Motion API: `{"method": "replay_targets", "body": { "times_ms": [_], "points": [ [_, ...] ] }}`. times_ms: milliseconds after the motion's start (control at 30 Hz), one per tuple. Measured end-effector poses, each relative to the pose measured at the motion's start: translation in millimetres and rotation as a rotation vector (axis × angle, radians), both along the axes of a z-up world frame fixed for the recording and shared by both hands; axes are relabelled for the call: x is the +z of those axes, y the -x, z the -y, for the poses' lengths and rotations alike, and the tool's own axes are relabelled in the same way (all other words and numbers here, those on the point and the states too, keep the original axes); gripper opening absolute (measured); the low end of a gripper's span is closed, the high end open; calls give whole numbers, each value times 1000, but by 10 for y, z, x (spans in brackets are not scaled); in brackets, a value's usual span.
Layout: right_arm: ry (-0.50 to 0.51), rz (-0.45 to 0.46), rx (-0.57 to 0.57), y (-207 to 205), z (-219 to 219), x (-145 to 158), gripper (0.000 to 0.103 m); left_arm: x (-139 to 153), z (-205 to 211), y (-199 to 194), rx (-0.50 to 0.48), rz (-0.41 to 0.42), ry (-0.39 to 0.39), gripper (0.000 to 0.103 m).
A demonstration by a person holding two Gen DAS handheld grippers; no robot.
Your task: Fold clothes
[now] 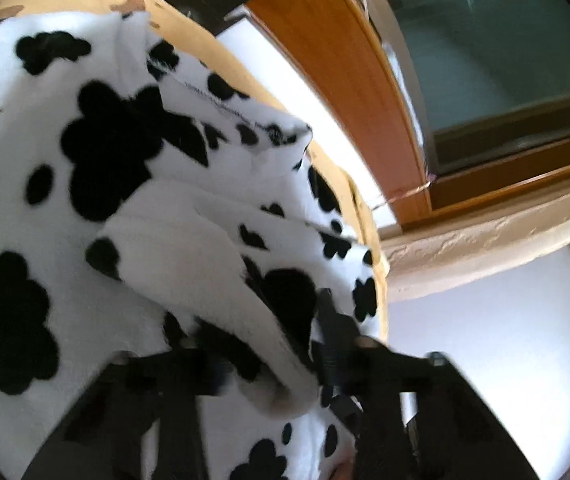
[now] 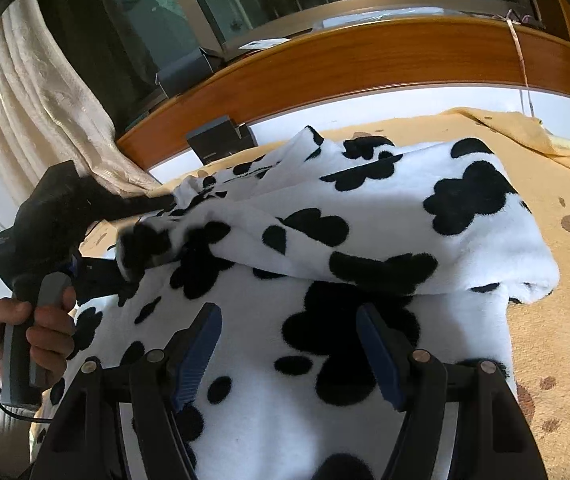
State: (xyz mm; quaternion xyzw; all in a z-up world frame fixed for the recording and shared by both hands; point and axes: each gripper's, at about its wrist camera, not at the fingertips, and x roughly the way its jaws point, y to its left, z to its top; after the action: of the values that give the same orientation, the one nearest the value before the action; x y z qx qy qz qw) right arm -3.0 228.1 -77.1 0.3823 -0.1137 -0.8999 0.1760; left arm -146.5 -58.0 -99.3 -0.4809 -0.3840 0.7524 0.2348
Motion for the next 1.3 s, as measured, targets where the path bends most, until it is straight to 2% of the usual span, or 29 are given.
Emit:
{"method": "replay_targets", "body": {
  "times_ms": [33, 67, 100, 267, 400, 567, 633, 733, 800, 867, 900, 933, 1100, 1200, 1267, 1300],
  "points": [
    [1, 1, 0, 2, 1, -1, 72, 2, 10, -6, 4, -3, 10, 21],
    [1, 1, 0, 1, 2, -1, 72, 5, 24, -13, 8, -7, 19, 17],
    [1, 0, 1, 0, 4, 0, 72, 9, 38, -20, 13, -10, 29, 16],
    [3, -4, 4, -4, 5, 4, 72, 431, 255, -139, 51, -171, 156, 15],
    [6, -4, 4, -5, -5, 2, 72, 746, 394, -371, 0, -331, 297, 15],
    [4, -1, 3, -4, 3, 1, 72, 532, 479, -578, -151, -337, 496, 15],
    [5, 4, -1, 2, -5, -2, 72, 298, 448, -604, -194, -304, 647, 15],
    [7, 13, -14, 16, -33, -13, 72, 126, 447, -631, -223, -291, 703, 17],
    [8, 21, -24, 28, -53, -23, 72, 157, 435, -676, -233, -329, 749, 18],
    [9, 30, -31, 42, -67, -36, 72, 278, 341, -754, -248, -414, 864, 19],
    [9, 34, -32, 49, -72, -42, 72, 362, 309, -798, -240, -459, 890, 19],
    [9, 36, -31, 52, -76, -46, 72, 447, 279, -843, -230, -505, 912, 19],
    [5, 35, -24, 52, -66, -54, 72, 525, 358, -904, -224, -586, 922, 19],
    [3, 38, -22, 54, -61, -60, 72, 190, 515, -734, -244, -410, 931, 20],
    [1, 37, -22, 52, -56, -59, 72, 78, 616, -711, -242, -368, 907, 22],
    [1, 37, -22, 51, -54, -59, 72, 120, 629, -732, -236, -381, 902, 22]
  ]
}}
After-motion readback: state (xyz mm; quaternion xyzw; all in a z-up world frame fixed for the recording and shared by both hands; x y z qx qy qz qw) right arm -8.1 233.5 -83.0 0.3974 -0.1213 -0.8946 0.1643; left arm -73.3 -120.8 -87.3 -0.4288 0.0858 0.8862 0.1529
